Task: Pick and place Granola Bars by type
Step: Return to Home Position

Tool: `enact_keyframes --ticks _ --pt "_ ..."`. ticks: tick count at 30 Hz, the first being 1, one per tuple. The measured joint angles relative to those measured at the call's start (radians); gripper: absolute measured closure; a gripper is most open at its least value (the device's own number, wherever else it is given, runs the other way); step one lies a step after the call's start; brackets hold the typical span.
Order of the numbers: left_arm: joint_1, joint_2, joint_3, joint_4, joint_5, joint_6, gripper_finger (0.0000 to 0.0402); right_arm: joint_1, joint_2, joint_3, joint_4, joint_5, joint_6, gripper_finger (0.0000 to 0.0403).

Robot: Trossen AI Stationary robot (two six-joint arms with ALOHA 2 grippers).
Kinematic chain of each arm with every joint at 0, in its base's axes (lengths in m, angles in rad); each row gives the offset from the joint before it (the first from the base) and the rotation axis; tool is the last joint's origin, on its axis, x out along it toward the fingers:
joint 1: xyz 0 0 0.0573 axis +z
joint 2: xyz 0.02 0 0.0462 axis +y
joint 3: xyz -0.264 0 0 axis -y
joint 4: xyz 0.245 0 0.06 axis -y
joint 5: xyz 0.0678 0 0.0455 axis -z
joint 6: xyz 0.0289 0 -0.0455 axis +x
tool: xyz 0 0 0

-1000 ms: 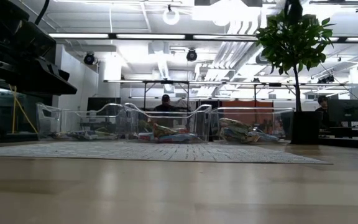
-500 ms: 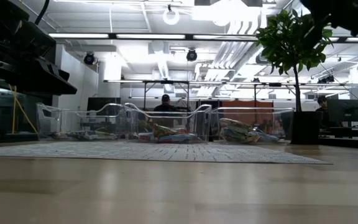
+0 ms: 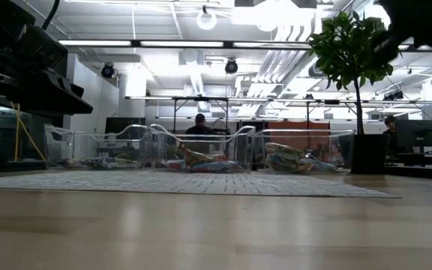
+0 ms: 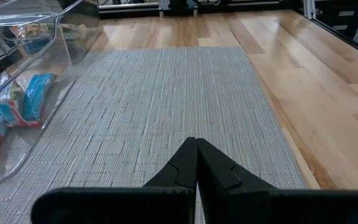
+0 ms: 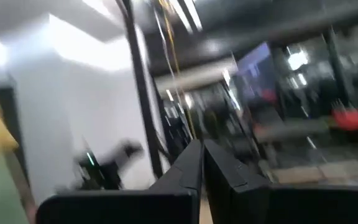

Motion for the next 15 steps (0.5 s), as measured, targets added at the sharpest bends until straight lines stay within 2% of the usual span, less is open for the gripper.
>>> enact_keyframes --ticks 3,7,12,15 --pt "0.0 0.0 0.0 0.0 0.0 0.0 0.0401 0.0 0.007 0.0 -0.146 0.014 -0.079 0.0402" --pt "0.0 0.0 0.0 0.0 0.0 0.0 0.0401 0.0 0.006 0.0 -0.366 0.122 -0.098 0.0402" --pt "0.0 0.0 0.0 0.0 0.0 0.0 0.0401 0.0 0.008 0.0 -0.431 0.208 -0.141 0.0402" --pt "0.0 0.0 0.0 0.0 0.0 0.0 0.0401 0.0 0.012 0.0 -0.434 0.216 -0.163 0.0403"
